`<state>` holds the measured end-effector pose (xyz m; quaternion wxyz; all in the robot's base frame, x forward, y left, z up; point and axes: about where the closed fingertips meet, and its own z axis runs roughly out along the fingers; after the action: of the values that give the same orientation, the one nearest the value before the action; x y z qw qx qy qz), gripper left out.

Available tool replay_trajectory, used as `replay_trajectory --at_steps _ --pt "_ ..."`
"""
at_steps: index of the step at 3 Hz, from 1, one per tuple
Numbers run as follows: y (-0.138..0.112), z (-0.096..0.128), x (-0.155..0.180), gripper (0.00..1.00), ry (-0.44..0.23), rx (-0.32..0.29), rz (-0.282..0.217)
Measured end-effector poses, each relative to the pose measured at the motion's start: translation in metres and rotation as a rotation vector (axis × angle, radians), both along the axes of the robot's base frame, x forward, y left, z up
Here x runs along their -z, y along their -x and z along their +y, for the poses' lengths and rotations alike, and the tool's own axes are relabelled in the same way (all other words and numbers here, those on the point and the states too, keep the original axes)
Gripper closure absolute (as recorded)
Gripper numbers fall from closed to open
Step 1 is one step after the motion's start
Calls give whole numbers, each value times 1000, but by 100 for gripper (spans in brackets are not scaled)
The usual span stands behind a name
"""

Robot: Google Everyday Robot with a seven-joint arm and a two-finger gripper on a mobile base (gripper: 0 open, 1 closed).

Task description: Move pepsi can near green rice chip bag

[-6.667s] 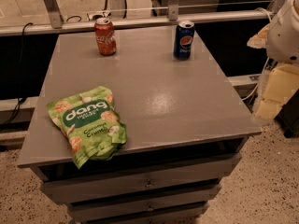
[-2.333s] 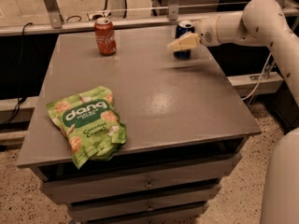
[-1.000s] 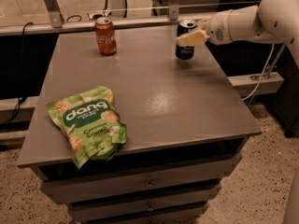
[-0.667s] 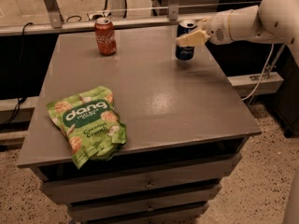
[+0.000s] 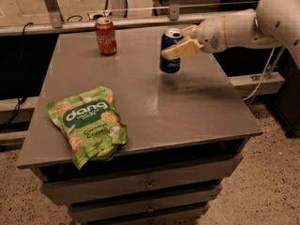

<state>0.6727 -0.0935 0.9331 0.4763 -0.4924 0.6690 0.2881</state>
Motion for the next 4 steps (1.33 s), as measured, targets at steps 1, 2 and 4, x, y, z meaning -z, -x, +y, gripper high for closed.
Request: replay_trajectory --at_steps 1,2,4 --pt "45 28 3 100 -23 -116 26" --pt "83 55 17 100 -35 -221 66" --pt "122 93 30 100 -85 -347 123"
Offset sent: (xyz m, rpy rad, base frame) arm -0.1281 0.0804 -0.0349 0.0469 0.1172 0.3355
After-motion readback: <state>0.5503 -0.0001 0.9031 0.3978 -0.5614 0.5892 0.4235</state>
